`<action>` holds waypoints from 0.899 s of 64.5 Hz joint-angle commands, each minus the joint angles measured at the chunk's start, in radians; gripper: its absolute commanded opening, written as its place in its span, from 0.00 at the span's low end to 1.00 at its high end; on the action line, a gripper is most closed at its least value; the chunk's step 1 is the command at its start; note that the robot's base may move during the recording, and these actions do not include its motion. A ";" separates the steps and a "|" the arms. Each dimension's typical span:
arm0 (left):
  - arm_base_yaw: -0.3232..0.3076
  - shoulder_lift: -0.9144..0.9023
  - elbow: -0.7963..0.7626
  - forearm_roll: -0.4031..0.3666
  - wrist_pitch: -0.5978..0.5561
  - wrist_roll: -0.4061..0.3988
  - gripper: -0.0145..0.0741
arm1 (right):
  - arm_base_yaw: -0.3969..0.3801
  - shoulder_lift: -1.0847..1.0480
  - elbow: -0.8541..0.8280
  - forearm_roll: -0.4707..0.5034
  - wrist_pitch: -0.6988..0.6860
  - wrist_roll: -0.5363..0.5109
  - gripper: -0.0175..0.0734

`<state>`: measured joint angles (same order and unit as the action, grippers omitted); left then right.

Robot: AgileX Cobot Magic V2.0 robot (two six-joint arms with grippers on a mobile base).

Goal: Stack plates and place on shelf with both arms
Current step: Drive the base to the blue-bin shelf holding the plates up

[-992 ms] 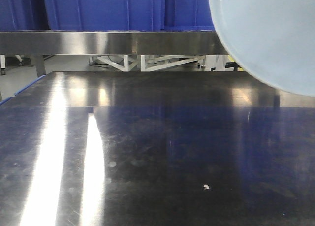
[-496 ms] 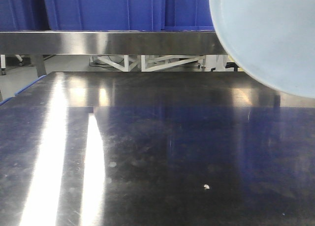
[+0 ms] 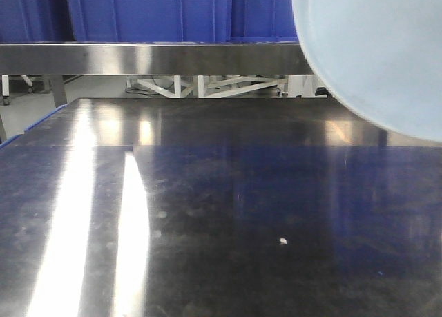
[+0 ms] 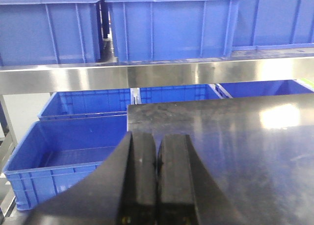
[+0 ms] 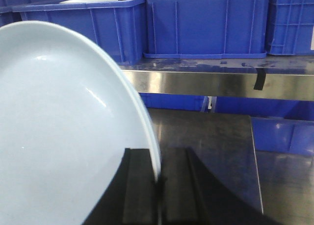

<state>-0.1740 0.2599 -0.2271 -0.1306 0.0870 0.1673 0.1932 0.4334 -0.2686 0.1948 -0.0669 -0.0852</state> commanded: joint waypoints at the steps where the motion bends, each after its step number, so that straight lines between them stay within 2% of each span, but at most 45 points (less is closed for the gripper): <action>1: -0.001 0.007 -0.033 0.000 -0.079 -0.004 0.26 | -0.007 0.002 -0.033 -0.002 -0.102 -0.003 0.25; 58: -0.001 0.007 -0.033 0.000 -0.079 -0.004 0.26 | -0.007 0.002 -0.033 -0.002 -0.102 -0.003 0.25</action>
<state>-0.1740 0.2599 -0.2271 -0.1306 0.0870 0.1673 0.1932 0.4326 -0.2686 0.1948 -0.0669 -0.0852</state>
